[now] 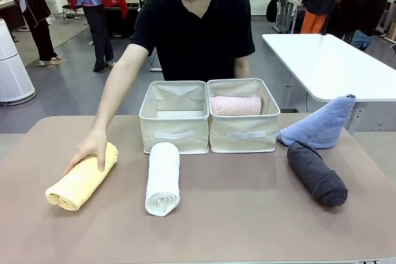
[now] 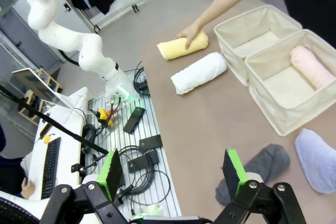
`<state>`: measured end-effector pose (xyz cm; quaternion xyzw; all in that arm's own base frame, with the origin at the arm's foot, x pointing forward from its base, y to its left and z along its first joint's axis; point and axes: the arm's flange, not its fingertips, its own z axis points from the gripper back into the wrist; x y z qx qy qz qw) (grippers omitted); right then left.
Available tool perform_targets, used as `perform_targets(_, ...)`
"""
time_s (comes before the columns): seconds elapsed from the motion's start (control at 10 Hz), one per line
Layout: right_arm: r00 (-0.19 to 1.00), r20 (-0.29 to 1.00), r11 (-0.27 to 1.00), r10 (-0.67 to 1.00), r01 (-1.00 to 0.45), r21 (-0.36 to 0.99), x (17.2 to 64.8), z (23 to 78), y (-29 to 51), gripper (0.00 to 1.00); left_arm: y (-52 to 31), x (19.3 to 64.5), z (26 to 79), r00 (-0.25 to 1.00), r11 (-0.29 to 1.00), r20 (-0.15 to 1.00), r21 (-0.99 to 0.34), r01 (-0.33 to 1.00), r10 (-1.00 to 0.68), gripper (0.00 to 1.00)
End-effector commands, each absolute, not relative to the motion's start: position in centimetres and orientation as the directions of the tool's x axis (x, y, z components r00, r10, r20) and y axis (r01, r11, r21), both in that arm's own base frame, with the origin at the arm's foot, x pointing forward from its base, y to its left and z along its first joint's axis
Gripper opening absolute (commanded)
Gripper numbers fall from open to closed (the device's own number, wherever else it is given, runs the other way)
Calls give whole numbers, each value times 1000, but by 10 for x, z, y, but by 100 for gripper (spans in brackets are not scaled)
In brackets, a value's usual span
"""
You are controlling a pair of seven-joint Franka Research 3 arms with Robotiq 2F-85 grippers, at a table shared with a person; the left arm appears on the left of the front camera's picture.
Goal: Sort the towels based on their folding style.
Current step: Pick up one triangle-folded towel and place it in the left Fabric basket.
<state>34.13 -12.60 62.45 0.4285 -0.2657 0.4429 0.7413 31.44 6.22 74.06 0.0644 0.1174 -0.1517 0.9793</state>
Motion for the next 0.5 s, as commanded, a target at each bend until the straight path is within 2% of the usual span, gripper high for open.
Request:
perform_targets(0.0,449,796,220,406,-894,391,342,624,-126,100,107,255,730,922,935,-188,42,351,-338,15)
perform_targets(0.4,449,796,220,406,-894,391,342,624,-126,100,120,246,718,926,936,-143,-16,352,-350,15)
